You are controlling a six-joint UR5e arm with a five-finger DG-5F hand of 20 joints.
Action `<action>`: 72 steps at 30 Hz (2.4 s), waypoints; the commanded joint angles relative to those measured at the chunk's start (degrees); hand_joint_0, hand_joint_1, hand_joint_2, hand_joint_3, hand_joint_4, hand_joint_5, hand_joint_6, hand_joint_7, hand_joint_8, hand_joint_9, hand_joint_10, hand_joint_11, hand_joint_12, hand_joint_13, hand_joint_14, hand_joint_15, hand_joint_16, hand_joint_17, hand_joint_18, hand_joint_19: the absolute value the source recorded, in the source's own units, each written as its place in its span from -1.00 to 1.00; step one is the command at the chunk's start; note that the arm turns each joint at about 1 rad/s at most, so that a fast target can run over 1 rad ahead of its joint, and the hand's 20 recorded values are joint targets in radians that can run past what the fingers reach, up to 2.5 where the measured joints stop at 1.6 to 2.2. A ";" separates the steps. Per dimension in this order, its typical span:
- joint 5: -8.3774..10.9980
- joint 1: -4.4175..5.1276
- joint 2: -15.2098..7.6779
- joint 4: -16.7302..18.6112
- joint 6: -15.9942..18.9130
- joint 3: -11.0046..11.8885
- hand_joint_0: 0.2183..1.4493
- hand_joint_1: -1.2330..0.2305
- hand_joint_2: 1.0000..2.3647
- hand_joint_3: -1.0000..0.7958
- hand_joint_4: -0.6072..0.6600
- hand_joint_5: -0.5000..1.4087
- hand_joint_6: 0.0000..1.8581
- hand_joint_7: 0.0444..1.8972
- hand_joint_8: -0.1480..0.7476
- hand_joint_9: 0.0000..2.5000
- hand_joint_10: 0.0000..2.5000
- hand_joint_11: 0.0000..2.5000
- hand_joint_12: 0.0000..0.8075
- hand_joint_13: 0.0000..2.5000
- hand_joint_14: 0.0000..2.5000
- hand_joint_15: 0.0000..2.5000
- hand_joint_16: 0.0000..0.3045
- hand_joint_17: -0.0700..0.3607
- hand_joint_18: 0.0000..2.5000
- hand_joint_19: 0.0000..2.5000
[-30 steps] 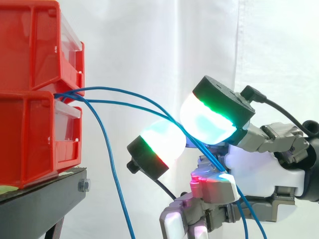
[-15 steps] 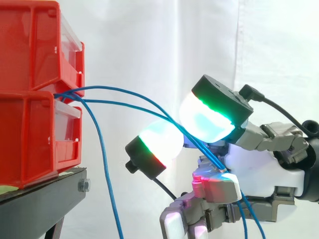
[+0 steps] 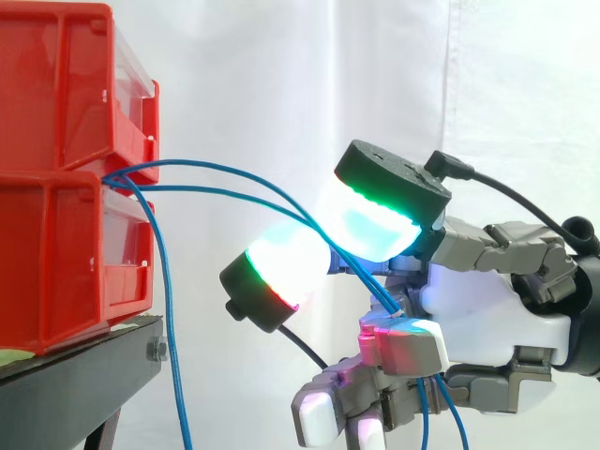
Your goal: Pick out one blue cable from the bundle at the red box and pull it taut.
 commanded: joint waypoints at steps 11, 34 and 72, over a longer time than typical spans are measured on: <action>0.00 0.01 0.06 -0.13 -0.02 0.10 -0.36 -0.39 -0.97 -0.06 -0.06 -0.62 -0.02 -0.17 0.01 0.00 -0.97 -0.29 -0.13 -0.30 -0.99 -0.66 -0.67 -0.14 -0.35 -0.43; 0.00 0.01 -0.02 -0.13 -0.02 0.10 -0.01 -0.54 -1.00 -0.43 -0.52 -0.60 0.05 0.11 -0.06 0.06 -0.97 -0.28 -0.20 -0.25 -0.99 -0.67 -0.71 -0.21 -0.32 -0.47; 0.00 0.01 -0.02 -0.13 -0.11 0.10 -0.57 -0.14 -1.00 -0.44 -0.11 -0.58 -0.12 -0.20 0.01 0.04 -0.98 -0.34 -0.10 -0.26 -0.99 -0.67 -0.64 -0.11 -0.32 -0.47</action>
